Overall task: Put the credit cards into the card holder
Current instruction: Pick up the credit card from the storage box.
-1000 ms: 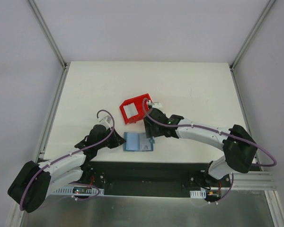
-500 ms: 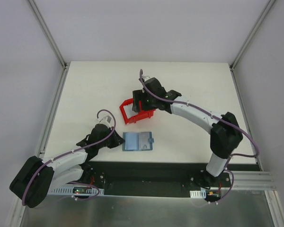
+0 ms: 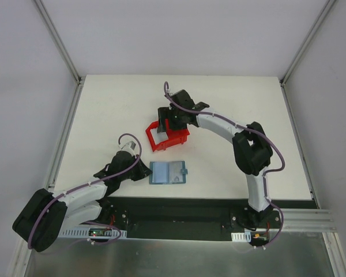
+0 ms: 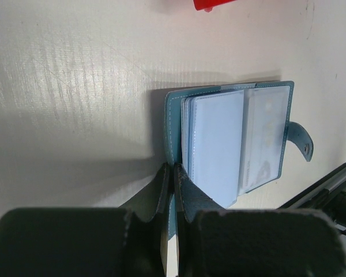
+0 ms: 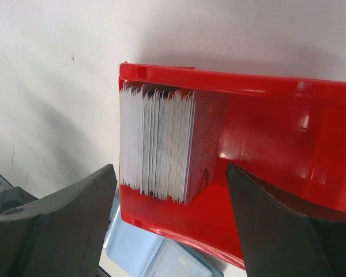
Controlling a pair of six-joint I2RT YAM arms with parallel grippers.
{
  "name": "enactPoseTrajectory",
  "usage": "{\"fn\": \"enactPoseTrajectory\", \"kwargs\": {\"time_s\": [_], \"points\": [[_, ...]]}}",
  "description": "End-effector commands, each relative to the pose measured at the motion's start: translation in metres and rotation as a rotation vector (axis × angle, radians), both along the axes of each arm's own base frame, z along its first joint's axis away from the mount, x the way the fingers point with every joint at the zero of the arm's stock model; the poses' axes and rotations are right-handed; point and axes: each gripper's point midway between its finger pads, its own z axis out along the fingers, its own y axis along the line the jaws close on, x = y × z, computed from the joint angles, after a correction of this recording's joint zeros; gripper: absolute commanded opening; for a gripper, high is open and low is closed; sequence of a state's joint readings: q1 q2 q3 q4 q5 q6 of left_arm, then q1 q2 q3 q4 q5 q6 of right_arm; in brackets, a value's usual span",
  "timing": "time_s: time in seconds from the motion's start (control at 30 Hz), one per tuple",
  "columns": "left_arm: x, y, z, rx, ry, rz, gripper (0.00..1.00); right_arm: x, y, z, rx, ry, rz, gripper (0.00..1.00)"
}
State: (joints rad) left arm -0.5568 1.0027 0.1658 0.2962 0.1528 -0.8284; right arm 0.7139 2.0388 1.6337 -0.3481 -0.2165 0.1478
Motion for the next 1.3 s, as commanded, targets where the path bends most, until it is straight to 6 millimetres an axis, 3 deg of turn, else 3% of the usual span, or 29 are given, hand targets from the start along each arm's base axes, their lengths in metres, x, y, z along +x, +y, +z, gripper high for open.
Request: {"fn": "enactPoseTrajectory", "kwargs": {"time_s": [0.0, 0.53, 0.93, 1.27], "points": [[0.006, -0.003, 0.005, 0.0, -0.018, 0.002, 0.0, 0.006, 0.015, 0.013, 0.076, 0.005, 0.041, 0.8], [0.006, -0.004, 0.004, 0.002, -0.01, -0.001, 0.0, 0.009, 0.025, -0.011, 0.12, 0.091, 0.055, 0.81], [0.007, -0.006, 0.006, -0.003, -0.013, -0.009, 0.0, 0.003, 0.031, 0.014, 0.195, 0.087, 0.101, 0.75], [0.006, -0.006, 0.005, -0.007, -0.01, -0.011, 0.0, 0.0, 0.031, 0.019, 0.221, 0.094, 0.106, 0.68]]}}
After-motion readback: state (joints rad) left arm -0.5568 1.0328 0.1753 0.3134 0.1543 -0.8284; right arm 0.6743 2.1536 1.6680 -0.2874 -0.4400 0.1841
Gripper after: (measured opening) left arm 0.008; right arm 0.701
